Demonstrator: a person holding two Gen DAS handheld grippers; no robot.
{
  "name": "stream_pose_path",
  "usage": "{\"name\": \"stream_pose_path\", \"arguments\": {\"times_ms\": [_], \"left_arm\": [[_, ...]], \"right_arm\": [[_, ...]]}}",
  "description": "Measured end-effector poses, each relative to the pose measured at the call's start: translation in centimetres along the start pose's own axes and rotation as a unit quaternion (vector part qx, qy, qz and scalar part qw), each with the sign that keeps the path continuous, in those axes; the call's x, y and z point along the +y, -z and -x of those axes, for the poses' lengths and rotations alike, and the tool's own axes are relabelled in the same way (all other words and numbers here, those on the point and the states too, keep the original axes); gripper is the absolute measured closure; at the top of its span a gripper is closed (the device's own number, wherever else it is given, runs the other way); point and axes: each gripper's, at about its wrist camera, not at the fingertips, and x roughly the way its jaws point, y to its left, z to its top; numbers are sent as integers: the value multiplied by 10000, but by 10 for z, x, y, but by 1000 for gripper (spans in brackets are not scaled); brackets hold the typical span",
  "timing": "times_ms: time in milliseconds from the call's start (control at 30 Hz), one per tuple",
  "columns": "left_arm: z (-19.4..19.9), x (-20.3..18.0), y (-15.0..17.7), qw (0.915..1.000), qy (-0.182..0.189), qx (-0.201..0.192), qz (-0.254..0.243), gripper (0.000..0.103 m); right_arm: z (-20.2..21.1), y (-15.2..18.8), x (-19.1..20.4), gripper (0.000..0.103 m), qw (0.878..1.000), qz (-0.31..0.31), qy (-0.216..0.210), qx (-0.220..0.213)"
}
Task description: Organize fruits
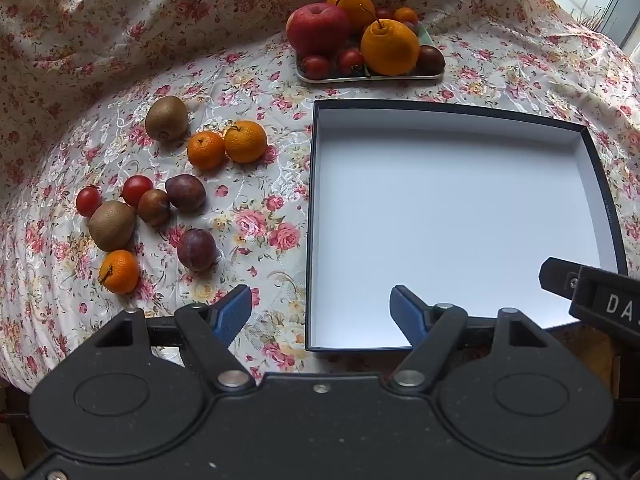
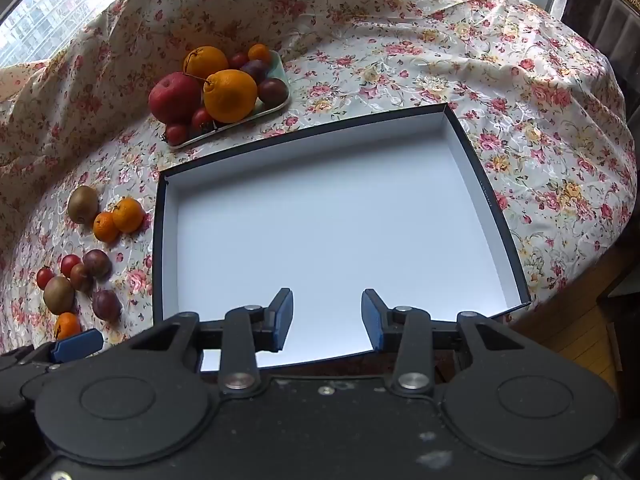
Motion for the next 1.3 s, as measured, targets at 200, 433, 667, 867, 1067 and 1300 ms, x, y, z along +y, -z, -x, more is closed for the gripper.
{"name": "stream_pose_path", "arguments": {"times_ms": [200, 433, 667, 867, 1067, 1300], "left_arm": [[-1, -4, 2, 10000, -39, 27, -11, 26], [-3, 1, 1, 9999, 31, 84, 58, 26], [-4, 2, 1, 9999, 49, 91, 81, 26], [-4, 2, 1, 9999, 43, 95, 86, 26], [-4, 3, 1, 9999, 48, 116, 111, 26], [-5, 2, 2, 9999, 38, 132, 97, 26]], "right_arm": [[1, -1, 0, 62, 10000, 5, 18, 3], [0, 2, -1, 62, 10000, -10, 47, 22], [-5, 0, 1, 62, 9997, 91, 197, 90], [-7, -1, 3, 62, 9991, 226, 325, 125], [-6, -1, 4, 62, 9985, 366, 382, 142], [-7, -1, 6, 62, 9981, 447, 385, 157]]}}
